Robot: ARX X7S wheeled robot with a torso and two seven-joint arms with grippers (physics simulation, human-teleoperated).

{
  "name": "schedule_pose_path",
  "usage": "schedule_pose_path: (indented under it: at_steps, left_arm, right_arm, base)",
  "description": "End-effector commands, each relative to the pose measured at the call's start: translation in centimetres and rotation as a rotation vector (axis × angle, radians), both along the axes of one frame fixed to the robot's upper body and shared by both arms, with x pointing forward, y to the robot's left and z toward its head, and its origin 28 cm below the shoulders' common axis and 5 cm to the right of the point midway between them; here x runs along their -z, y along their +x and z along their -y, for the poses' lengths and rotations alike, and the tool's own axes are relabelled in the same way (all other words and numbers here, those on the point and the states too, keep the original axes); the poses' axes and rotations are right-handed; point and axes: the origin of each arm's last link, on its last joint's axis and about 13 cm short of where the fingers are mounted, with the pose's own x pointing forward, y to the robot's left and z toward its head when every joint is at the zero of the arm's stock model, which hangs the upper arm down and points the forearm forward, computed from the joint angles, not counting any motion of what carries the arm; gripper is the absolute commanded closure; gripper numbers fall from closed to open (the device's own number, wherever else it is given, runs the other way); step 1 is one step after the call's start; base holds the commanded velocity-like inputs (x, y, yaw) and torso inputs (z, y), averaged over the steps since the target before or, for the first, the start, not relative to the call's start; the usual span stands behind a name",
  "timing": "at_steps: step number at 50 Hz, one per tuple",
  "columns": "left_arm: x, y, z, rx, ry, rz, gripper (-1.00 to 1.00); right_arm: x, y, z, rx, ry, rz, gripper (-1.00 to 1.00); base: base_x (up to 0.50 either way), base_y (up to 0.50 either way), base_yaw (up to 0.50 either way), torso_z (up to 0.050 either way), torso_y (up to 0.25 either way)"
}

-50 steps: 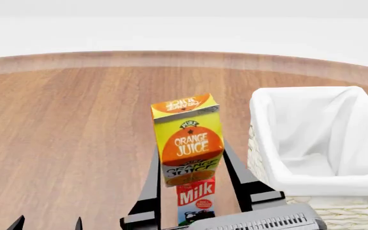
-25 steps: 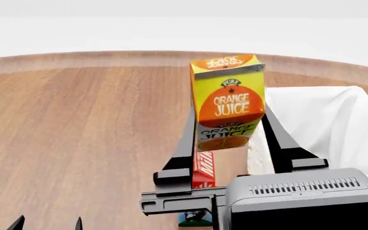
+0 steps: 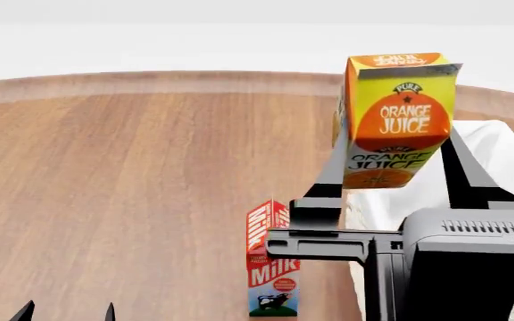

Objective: Pick up the orange juice, and put it in the basket.

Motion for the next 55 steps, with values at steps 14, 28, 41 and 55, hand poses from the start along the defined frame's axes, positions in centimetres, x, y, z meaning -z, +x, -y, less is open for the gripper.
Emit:
schedule_pose_path:
  at_steps: [14,28,41,55]
  left_arm:
    - [0.0,0.0,0.0,0.0,0.0,0.0,-1.0]
    - [0.0,0.0,0.0,0.0,0.0,0.0,-1.0]
    - [0.0,0.0,0.0,0.0,0.0,0.0,-1.0]
    - [0.0,0.0,0.0,0.0,0.0,0.0,-1.0]
  right_arm:
    - [0.7,2.2,2.8,0.131,0.012,-0.033,1.0]
    - [1.5,4.9,3.2,0.189,0.03,-0.09,1.0]
    - [2.8,7.0,3.7,0.241,0.03,-0.147,1.0]
    - [3.7,8.7,3.4,0.266,0.045,-0.189,1.0]
  base:
    - [0.0,0.0,0.0,0.0,0.001]
    - [0.0,0.0,0.0,0.001,0.001]
    - [0.0,0.0,0.0,0.0,0.0]
    - [0.0,0.0,0.0,0.0,0.001]
